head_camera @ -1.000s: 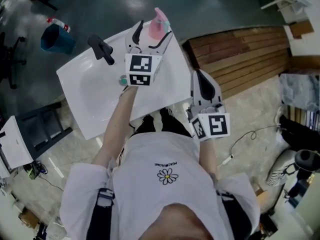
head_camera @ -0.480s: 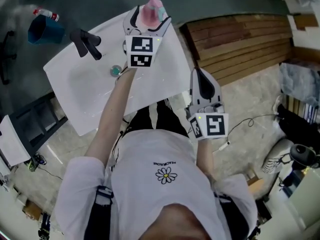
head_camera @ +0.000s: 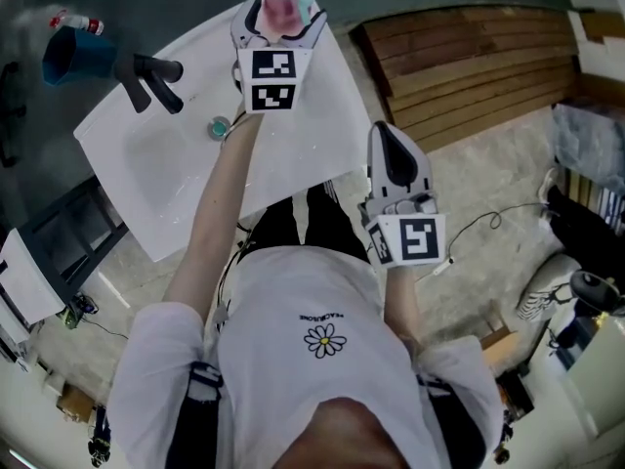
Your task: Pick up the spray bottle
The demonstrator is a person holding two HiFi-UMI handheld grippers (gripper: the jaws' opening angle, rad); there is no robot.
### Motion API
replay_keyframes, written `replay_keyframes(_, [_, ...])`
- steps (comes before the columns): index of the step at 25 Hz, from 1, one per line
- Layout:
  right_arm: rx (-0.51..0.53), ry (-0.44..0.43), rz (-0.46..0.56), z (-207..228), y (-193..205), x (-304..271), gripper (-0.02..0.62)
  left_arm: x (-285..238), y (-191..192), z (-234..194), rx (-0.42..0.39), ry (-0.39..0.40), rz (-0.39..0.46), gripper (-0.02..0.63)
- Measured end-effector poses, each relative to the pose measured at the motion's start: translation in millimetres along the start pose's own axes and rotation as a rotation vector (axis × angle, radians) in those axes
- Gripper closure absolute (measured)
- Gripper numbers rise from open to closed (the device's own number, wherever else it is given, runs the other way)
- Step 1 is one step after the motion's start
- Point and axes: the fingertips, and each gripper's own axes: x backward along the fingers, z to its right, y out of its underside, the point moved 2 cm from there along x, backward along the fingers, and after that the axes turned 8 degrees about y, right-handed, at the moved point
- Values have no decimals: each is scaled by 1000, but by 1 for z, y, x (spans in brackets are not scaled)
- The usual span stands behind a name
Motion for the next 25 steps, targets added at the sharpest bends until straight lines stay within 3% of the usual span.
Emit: replay_keyframes(25, [-4, -6, -16, 0, 5, -11, 566, -16, 22, -11, 43, 27, -67, 195])
